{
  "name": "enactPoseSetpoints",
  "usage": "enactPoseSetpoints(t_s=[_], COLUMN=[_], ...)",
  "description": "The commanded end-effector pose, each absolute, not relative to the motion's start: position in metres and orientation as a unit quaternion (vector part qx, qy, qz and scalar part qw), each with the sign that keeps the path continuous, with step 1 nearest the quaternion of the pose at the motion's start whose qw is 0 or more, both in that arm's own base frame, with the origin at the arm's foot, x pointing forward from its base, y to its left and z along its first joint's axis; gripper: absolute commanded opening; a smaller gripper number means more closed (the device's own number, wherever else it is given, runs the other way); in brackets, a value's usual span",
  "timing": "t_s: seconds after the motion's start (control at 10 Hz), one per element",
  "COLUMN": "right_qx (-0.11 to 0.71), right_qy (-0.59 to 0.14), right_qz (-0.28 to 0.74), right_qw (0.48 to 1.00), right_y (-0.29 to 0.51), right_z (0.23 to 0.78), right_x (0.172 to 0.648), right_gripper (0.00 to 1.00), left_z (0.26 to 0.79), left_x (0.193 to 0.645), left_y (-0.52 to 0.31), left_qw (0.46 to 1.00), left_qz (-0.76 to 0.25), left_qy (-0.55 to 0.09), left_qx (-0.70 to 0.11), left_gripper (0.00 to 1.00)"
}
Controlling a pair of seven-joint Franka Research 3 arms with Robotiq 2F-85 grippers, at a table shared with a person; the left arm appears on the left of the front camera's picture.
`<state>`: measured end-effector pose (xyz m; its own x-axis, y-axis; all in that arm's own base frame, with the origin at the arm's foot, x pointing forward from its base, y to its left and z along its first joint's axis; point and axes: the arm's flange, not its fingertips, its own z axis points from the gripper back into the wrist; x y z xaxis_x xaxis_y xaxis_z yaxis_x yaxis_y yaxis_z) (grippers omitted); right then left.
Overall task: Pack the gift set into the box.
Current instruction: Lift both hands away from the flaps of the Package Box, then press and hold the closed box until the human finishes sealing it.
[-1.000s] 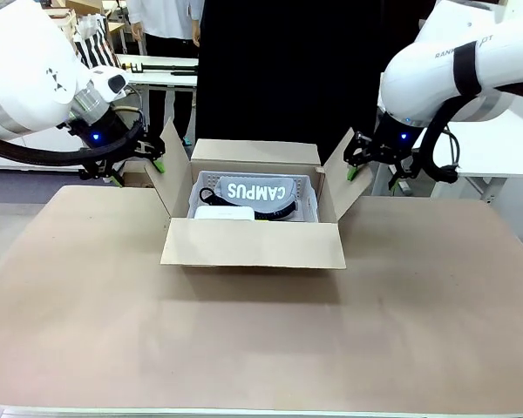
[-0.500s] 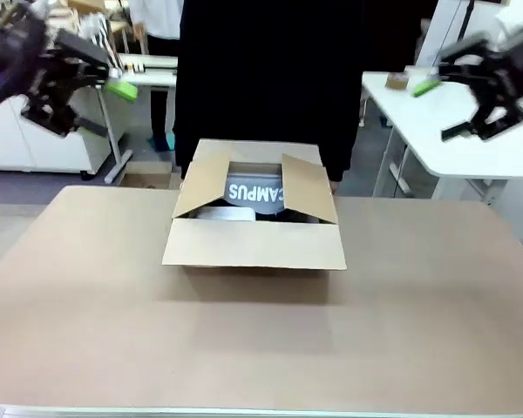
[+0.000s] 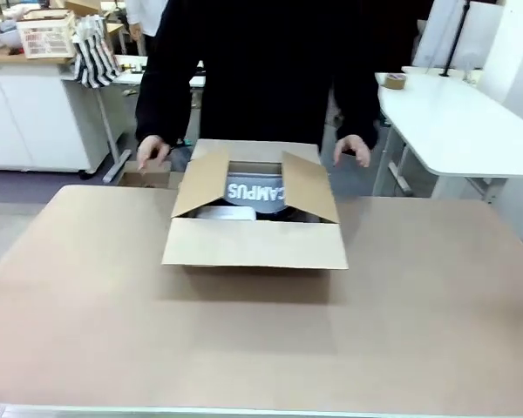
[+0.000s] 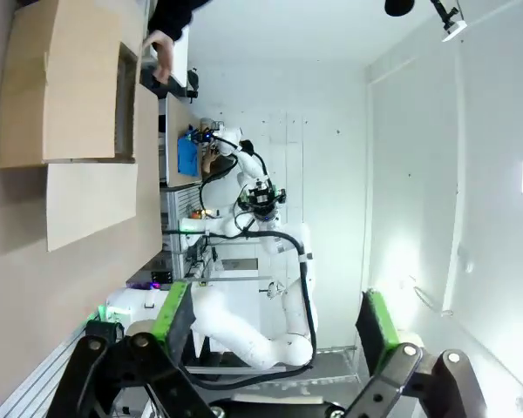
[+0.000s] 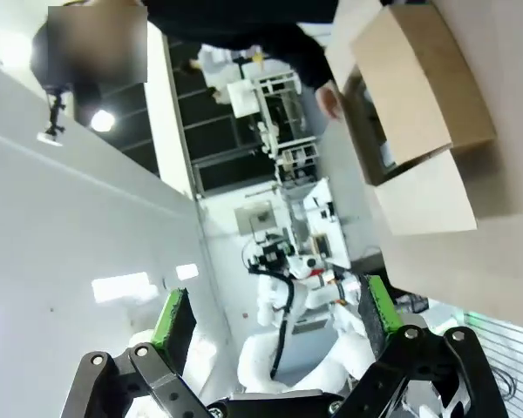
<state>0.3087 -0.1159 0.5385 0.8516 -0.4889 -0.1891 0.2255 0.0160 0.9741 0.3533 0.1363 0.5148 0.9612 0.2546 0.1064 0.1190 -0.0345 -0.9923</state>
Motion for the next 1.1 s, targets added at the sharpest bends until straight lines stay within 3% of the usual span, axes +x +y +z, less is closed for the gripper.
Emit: enactPoseSetpoints(t_s=[0.0,1.0], right_qx=[0.632,0.632], right_qy=[-0.1,-0.1], right_qz=[-0.201,-0.201], right_qw=[0.741,0.741], right_y=[-0.0912,-0.0912], right_z=[0.5644,0.5644], right_x=[0.3047,0.3047], right_gripper=[1.0,1.0], left_z=[0.5394,0.5394], left_x=[0.3357,0.3357], left_y=[0.0902,0.0902], left_qw=[0.727,0.727], left_qz=[0.002,0.002], left_qy=[-0.145,-0.145], left_qx=[-0.671,-0.671], left_gripper=[1.0,1.0])
